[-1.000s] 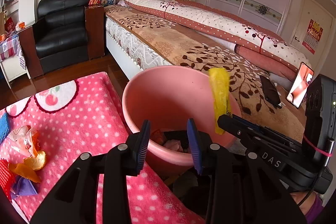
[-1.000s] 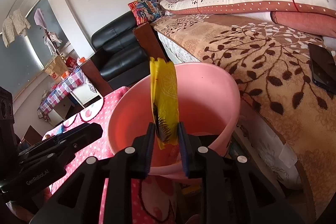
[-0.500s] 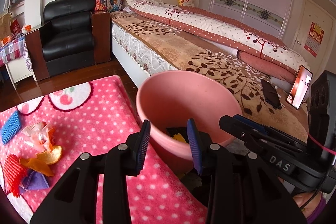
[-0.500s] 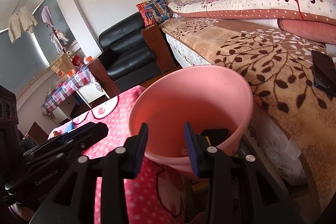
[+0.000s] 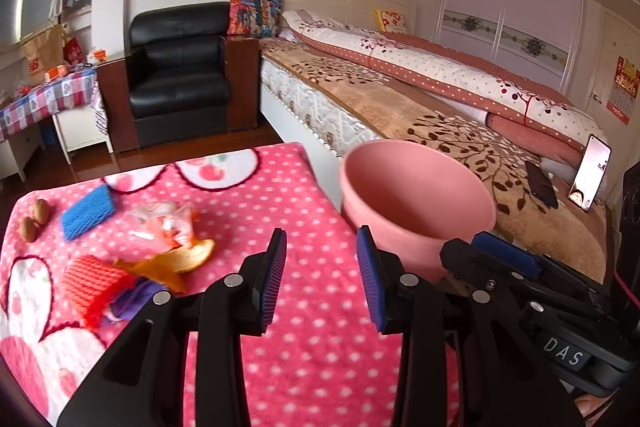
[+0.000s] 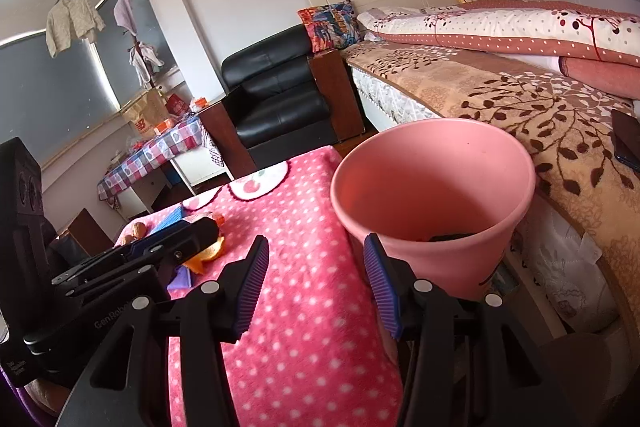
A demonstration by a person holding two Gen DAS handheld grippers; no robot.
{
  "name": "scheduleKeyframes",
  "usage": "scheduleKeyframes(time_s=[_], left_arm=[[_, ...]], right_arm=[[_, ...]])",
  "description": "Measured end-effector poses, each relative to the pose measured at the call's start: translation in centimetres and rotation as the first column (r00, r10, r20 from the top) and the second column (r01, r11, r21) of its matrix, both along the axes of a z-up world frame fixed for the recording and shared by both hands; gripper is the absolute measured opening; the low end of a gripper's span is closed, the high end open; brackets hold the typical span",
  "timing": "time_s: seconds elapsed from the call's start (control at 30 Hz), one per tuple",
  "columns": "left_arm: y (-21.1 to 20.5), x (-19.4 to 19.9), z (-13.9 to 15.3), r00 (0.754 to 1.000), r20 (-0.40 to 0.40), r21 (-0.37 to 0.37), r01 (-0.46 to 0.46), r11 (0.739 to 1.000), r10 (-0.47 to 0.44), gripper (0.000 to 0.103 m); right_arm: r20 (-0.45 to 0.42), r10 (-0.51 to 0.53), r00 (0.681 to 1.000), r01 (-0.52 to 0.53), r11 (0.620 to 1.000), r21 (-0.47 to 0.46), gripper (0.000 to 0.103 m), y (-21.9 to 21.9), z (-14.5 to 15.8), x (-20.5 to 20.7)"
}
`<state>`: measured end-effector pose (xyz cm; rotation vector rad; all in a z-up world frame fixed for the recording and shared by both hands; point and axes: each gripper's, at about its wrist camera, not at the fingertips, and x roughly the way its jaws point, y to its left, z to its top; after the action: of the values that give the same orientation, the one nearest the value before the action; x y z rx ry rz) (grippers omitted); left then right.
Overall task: Collect trash
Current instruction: 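Move both open grippers back over the trash on the table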
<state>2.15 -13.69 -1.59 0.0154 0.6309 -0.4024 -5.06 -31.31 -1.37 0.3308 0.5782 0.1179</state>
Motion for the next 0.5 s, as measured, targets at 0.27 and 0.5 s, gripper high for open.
scheduleKeyframes(time_s=[0.27,0.5], left_arm=[[3.9,-3.0,-0.3,0.998,0.013,-0.020,-0.056,0.998,0.056,0.037],[6.9,-4.8,-0.3,0.993,0.005,-0.063,-0.115,0.991,0.116,0.037]], right_arm=[[0.028,0.066,0.997,-0.065,0.996,-0.061,0.049,4.7,0.5,-2.1],[0.031,0.096,0.995,-0.092,0.992,-0.091,0.053,7.4,0.9,-3.8]])
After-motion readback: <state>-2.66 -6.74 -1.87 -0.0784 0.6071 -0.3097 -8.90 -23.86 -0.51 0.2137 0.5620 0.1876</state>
